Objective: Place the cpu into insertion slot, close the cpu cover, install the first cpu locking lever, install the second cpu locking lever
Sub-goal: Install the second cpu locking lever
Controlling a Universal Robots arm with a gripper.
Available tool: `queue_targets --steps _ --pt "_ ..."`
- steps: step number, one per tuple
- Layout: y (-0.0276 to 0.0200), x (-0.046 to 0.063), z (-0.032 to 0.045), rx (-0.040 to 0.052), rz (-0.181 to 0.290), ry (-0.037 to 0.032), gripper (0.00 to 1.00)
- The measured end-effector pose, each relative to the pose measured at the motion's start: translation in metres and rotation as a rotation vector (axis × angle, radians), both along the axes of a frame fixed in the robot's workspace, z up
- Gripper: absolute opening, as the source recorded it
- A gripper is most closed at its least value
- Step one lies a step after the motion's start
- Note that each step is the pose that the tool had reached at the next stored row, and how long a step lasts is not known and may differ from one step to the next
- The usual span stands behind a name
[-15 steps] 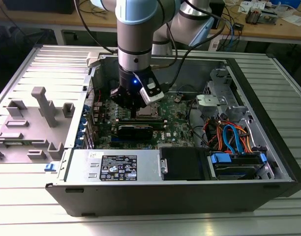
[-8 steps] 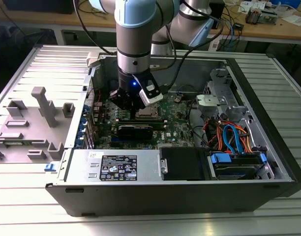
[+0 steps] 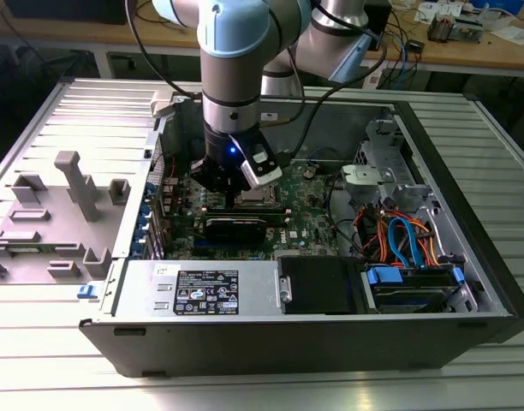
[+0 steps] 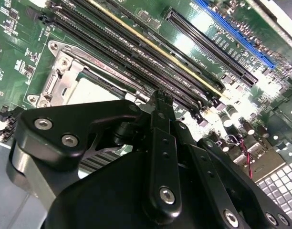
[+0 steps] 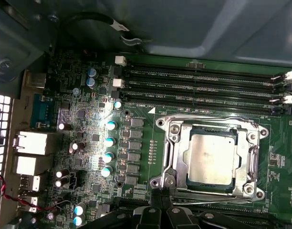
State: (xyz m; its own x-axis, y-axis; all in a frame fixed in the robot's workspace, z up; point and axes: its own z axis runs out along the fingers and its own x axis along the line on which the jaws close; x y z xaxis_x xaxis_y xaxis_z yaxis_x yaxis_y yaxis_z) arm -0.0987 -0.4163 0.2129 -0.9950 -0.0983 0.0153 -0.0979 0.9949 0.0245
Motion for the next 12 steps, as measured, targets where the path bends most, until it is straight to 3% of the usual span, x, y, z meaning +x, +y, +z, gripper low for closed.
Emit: queue_targets --steps 12 --pt "0.0 -0.0003 -0.0043 0.0084 0.001 -0.0001 0.11"
